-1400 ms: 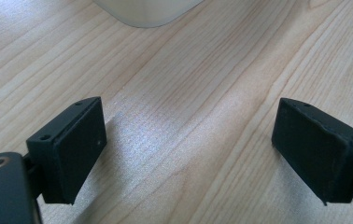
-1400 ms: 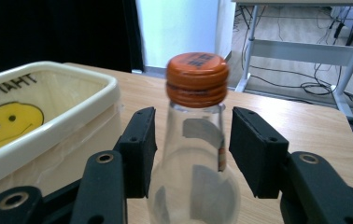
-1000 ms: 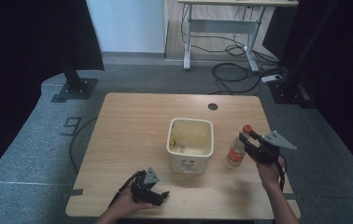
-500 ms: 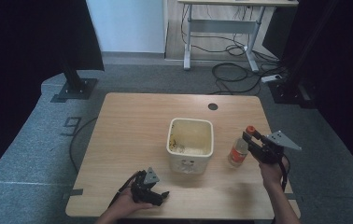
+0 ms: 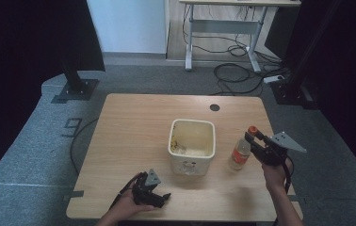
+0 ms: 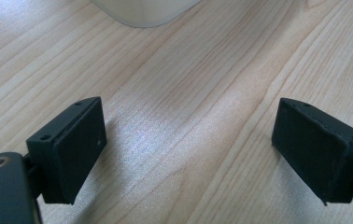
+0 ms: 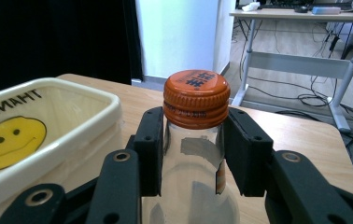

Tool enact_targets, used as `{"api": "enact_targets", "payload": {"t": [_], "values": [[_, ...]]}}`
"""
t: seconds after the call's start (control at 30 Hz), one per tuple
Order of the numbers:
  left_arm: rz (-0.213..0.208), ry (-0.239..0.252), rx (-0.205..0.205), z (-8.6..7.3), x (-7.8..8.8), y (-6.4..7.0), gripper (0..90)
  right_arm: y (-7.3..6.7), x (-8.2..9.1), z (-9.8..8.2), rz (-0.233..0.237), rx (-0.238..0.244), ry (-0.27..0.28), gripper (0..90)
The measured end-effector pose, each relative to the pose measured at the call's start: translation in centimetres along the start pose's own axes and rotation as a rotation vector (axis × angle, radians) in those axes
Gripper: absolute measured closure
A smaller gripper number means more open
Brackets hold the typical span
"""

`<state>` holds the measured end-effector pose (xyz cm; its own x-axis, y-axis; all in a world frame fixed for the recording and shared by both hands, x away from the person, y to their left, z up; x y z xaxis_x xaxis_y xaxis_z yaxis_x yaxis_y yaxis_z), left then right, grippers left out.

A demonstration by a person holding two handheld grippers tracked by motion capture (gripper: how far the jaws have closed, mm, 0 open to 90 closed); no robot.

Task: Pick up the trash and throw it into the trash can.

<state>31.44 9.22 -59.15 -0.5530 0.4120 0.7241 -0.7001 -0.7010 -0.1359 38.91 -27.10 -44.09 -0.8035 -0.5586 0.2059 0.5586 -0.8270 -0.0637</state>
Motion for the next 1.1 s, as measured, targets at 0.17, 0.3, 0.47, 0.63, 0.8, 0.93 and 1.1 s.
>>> {"api": "enact_targets", "payload": {"t": [0.17,0.3,0.47,0.63,0.8,0.93,1.1], "values": [[-0.001,0.0,0.0,0.0,0.0,0.0,10.1,-0.4,0.3,0.6,0.006,0.005,0.017,60.1],[-0.001,0.0,-0.001,0.0,0.0,0.0,10.1,-1.0,0.7,1.3,0.019,0.01,0.034,60.2],[0.0,0.0,-0.004,0.0,0.0,0.0,10.1,-1.5,1.0,2.0,0.032,0.015,0.05,60.2],[-0.001,0.001,-0.003,0.0,0.0,0.0,10.1,-2.0,1.1,2.4,0.046,0.015,0.059,60.3],[-0.001,0.0,-0.003,0.0,0.0,0.0,10.1,-2.4,1.2,2.7,0.053,0.021,0.068,60.3],[-0.001,0.001,-0.003,0.0,0.0,0.0,10.1,-2.4,1.3,2.7,0.053,0.02,0.071,60.3],[-0.001,0.001,-0.003,0.0,0.0,0.0,10.1,-2.5,1.3,2.9,0.056,0.013,0.075,60.4]]}}
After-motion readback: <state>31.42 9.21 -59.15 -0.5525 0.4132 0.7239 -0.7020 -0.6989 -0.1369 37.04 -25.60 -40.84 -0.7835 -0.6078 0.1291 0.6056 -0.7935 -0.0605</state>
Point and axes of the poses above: each handheld gripper's, and its own axes: x roughly backward along the jaws, z roughly out of its top, y roughly to its right, the point moved 6 cm from there along -x, roughly forward along the jaws, and after that the axes turned 11 degrees about z, right-handed, at the moved point
